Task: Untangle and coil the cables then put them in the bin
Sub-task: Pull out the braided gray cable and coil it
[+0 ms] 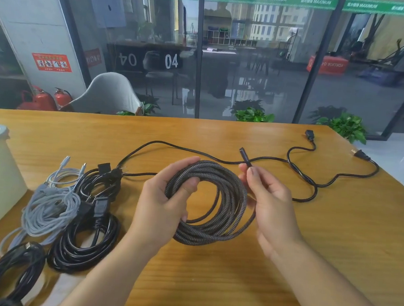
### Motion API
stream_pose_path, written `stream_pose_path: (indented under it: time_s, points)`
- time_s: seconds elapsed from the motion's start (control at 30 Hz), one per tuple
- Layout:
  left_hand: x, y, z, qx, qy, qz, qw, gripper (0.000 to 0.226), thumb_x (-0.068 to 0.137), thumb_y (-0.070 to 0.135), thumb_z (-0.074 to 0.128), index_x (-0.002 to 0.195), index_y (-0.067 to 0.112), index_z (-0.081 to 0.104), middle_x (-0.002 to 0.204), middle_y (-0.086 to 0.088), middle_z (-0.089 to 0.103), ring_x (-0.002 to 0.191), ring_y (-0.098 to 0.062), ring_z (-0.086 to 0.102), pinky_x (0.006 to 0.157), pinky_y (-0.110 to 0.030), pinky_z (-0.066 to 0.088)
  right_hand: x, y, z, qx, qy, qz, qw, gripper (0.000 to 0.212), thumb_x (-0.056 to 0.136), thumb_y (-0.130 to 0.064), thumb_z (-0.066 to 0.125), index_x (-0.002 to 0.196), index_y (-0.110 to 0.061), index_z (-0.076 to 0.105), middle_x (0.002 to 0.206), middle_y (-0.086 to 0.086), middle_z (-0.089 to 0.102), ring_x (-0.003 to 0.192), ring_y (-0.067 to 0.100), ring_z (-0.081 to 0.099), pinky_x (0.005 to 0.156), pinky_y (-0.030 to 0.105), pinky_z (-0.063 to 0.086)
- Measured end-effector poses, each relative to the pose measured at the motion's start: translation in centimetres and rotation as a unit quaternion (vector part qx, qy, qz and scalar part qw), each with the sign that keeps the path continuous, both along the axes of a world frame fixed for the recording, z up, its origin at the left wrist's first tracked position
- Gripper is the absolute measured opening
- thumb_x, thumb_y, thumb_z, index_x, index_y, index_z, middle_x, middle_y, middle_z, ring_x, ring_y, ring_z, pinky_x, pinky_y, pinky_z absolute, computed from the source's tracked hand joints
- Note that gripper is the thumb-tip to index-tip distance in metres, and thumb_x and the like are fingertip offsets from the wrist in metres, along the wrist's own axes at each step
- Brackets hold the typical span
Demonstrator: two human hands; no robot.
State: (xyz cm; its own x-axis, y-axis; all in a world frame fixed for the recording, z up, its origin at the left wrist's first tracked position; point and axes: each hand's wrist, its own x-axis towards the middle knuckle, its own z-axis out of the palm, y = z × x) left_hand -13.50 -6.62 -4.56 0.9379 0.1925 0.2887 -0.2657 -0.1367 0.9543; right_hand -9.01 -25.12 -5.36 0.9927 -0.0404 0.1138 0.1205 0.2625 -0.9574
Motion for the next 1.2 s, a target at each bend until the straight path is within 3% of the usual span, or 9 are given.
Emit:
stream_pose_path:
  time_s: [0.07,0.17,0.37,0.53,0.63,0.7,0.8,1.03,1.2]
  points:
    - [0.2,0.4,0.0,-0.007,-0.005,0.011,1.0,0.033,0.099,0.02,0.067,0.125,0.041,0.069,0.088,0.001,0.073,0.049,-0.019,0.051,0.054,-0.037,0.052,0.3,-0.8,0.3,-0.014,0.017,0.022,1.0,0.02,0.105,-0.019,0.059,0.098,-0.014,0.076,0.095,-0.002,0.069,0.055,0.009,0.046,0.052,0.022,0.046]
    - [0.3,0.6,0.0,-0.017,-0.005,0.01,1.0,0.033,0.099,0.02,0.067,0.125,0.04,0.07,0.088,0.0,0.073,0.05,-0.017,0.049,0.059,-0.045,0.054,0.5,-1.1,0.5,-0.015,0.052,0.084,0.995,0.025,0.107,-0.023,0.055,0.107,-0.016,0.079,0.07,-0.006,0.049,0.054,0.01,0.027,0.047,0.023,0.027]
    - [0.3,0.4,0.0,-0.07,0.003,-0.025,0.997,0.032,0.097,0.022,0.068,0.125,0.039,0.071,0.088,-0.005,0.07,0.053,-0.017,0.046,0.061,-0.042,0.05,0.5,-0.6,-0.2,-0.068,0.032,0.082,0.994,0.026,0.106,-0.034,0.056,0.106,-0.021,0.079,0.064,0.003,0.034,0.055,0.014,0.028,0.044,0.022,0.03]
    - [0.1,0.3,0.1,-0.071,0.005,-0.052,0.996,0.034,0.098,0.022,0.067,0.126,0.04,0.07,0.088,-0.006,0.068,0.052,-0.018,0.046,0.06,-0.041,0.049,0.3,-0.2,-1.4,-0.151,0.006,0.164,0.975,0.03,0.108,-0.016,0.054,0.106,-0.032,0.079,0.086,0.014,0.052,0.074,0.028,0.039,0.067,0.044,0.035]
    - [0.3,0.6,0.1,-0.073,0.006,-0.041,0.996,0.034,0.098,0.022,0.067,0.125,0.041,0.07,0.087,-0.005,0.068,0.051,-0.019,0.045,0.059,-0.041,0.048,0.2,-0.5,-1.4,-0.188,-0.013,0.206,0.96,0.041,0.107,-0.004,0.051,0.112,-0.034,0.078,0.082,0.02,0.054,0.065,0.036,0.032,0.058,0.048,0.033]
    - [0.2,0.7,0.1,-0.069,0.007,-0.04,0.997,0.034,0.098,0.022,0.067,0.126,0.041,0.07,0.086,-0.005,0.068,0.051,-0.018,0.045,0.058,-0.041,0.048,0.0,-0.6,-1.0,-0.214,-0.036,0.217,0.952,0.041,0.105,0.0,0.052,0.114,-0.031,0.077,0.097,0.021,0.07,0.081,0.049,0.054,0.071,0.056,0.05]
    - [0.1,0.7,0.1,-0.061,0.012,-0.046,0.997,0.035,0.099,0.021,0.066,0.127,0.041,0.069,0.085,-0.002,0.069,0.05,-0.018,0.046,0.059,-0.041,0.049,0.0,-1.1,-0.6,-0.216,-0.023,0.265,0.939,0.033,0.103,0.002,0.056,0.121,-0.021,0.072,0.122,-0.006,0.075,0.117,0.011,0.068,0.094,0.024,0.054]
    - [0.1,0.4,0.0,-0.022,0.016,-0.032,0.999,0.035,0.1,0.022,0.065,0.125,0.046,0.068,0.081,0.002,0.07,0.051,-0.02,0.051,0.059,-0.041,0.051,0.1,-1.2,-0.1,-0.038,0.086,0.282,0.955,0.034,0.105,0.0,0.047,0.132,-0.006,0.067,0.12,0.012,0.076,0.11,0.021,0.073,0.085,0.028,0.058]
    - [0.0,-0.4,-0.2,0.024,0.008,-0.033,0.999,0.033,0.103,0.017,0.062,0.124,0.042,0.067,0.075,0.013,0.068,0.05,-0.021,0.05,0.051,-0.032,0.049,-0.1,-1.7,0.3,0.135,0.087,0.37,0.915,0.054,0.096,-0.031,0.06,0.143,-0.006,0.059,0.108,0.017,0.065,0.099,0.029,0.062,0.112,0.055,0.039]
